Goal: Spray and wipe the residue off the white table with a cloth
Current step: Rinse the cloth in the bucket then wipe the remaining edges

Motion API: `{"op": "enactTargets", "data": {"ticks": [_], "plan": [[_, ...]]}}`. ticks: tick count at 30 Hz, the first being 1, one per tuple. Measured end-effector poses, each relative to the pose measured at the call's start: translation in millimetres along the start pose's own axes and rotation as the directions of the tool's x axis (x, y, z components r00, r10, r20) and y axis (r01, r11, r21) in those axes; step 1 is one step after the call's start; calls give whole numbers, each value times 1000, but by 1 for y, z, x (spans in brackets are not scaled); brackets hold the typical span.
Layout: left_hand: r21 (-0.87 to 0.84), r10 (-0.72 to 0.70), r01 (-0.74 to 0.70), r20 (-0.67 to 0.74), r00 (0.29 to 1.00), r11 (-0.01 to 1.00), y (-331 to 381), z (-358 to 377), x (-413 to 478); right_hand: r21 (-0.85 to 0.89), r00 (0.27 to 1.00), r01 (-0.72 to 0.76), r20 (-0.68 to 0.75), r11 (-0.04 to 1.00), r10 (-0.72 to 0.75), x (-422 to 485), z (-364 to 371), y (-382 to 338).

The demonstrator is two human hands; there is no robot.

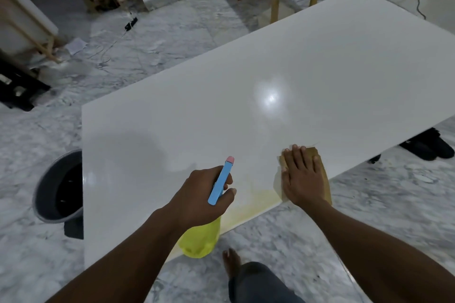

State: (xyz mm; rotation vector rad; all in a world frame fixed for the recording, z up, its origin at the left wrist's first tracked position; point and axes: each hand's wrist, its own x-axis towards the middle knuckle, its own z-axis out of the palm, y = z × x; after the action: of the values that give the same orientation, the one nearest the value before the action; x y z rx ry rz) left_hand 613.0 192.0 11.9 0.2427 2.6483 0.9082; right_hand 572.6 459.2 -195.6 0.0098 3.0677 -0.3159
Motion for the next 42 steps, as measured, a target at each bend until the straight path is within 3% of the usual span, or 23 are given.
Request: {"op": "enactTargets", "data": {"ticks": [6, 11, 20, 32, 42], "plan": [[13, 24, -24, 5, 1000, 1000, -48, -30, -9, 21, 994, -76, -71, 997, 77, -11, 7, -34], [-18, 18, -18, 8, 1000, 1000, -92, -64, -30, 4, 998, -35, -50, 999, 35, -45, 21, -105], [-13, 8, -8, 37, 999, 1000, -164, -96, -73, -16, 996, -82, -41, 996, 82, -57, 29, -146], [-22, 124, -122, 99, 987, 992, -275, -151, -173, -35, 997, -30, -66, 999, 28, -150, 77, -361], [-10, 87, -87, 79, 993, 996, -375, -182, -242, -3, 997, -25, -75, 1000, 25, -210, 112, -498]]}}
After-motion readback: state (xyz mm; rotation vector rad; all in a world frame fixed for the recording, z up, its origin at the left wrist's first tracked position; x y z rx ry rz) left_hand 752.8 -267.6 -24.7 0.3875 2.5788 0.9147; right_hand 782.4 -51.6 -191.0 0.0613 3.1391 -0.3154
